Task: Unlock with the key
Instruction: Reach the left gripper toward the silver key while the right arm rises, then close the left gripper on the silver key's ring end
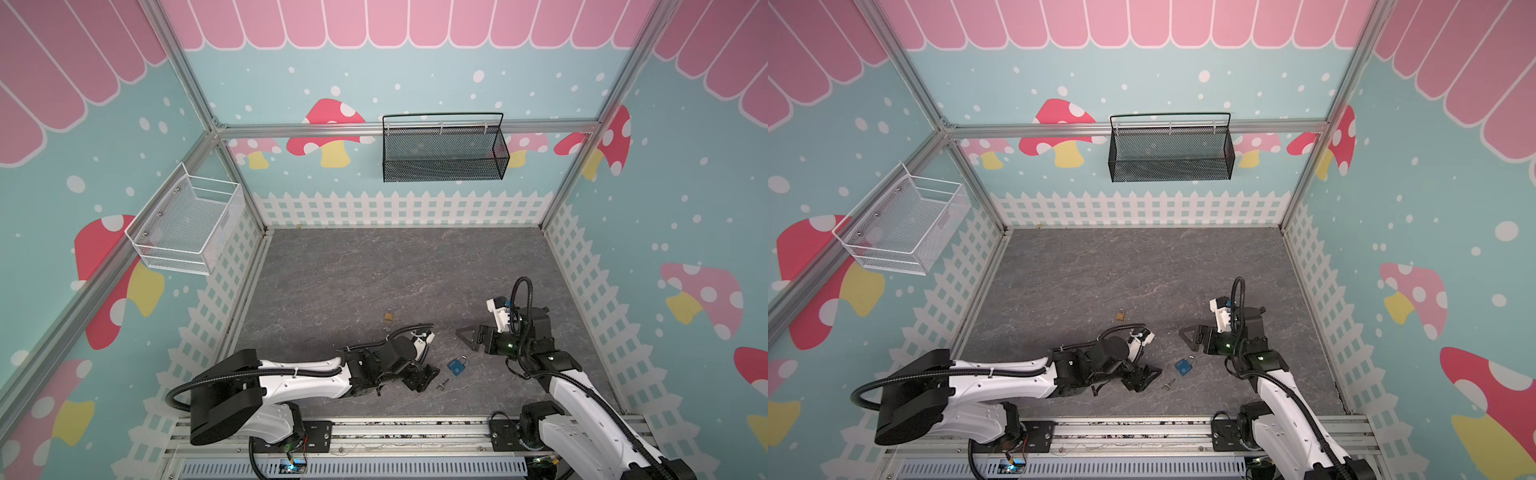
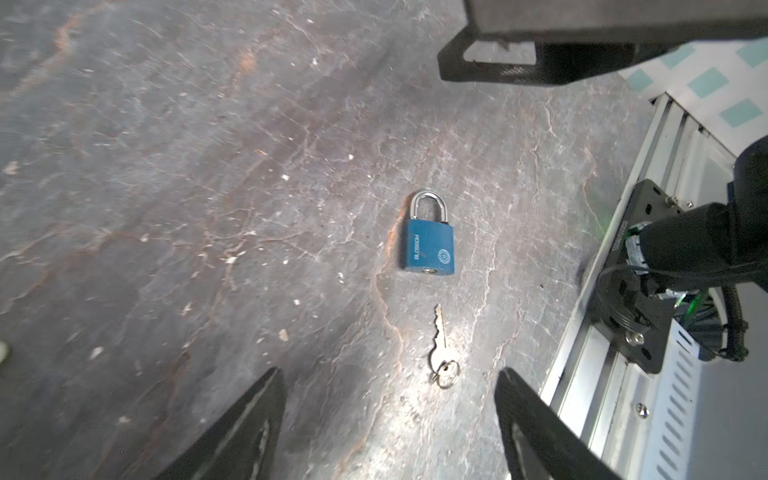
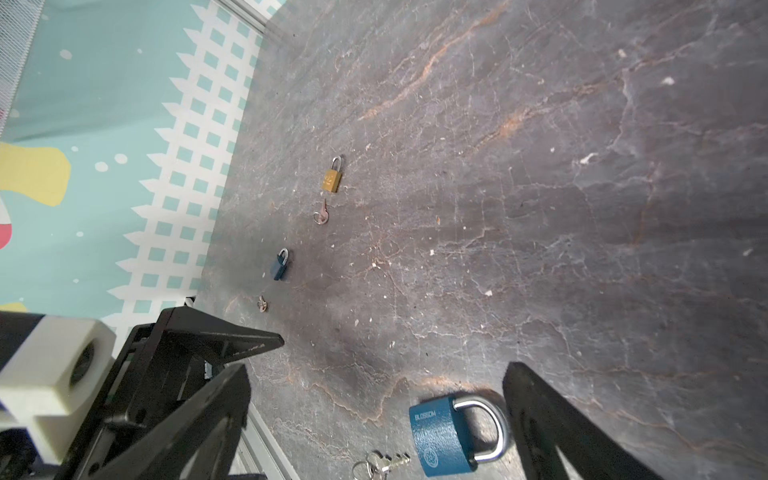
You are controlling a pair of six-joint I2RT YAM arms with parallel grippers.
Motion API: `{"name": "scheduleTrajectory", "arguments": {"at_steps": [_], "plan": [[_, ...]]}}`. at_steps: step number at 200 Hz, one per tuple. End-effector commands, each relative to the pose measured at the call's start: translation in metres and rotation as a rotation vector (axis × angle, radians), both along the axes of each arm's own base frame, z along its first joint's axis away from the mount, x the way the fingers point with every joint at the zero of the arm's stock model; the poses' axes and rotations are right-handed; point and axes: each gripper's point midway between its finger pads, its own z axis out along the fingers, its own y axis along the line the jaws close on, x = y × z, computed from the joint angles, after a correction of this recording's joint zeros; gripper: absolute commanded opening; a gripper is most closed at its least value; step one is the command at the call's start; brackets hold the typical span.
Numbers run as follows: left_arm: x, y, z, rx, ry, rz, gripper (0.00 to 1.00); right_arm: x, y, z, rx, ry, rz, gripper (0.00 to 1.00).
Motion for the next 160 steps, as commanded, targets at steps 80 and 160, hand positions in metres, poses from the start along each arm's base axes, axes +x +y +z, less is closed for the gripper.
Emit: {"name": "scheduleTrajectory", "arguments": {"at_steps": [80,160], "plan": [[-0.039,-0.023,-0.034,0.09,0.036,-0.178,0.67,0.007,-0.01,-0.004,-0.07,-0.003,-0.047,0.98],[-0.04,-0.027,-0.055,0.173,0.02,-0.194,0.54,0.011,-0.012,0.0,-0.082,-0.024,-0.053,0.98]]}}
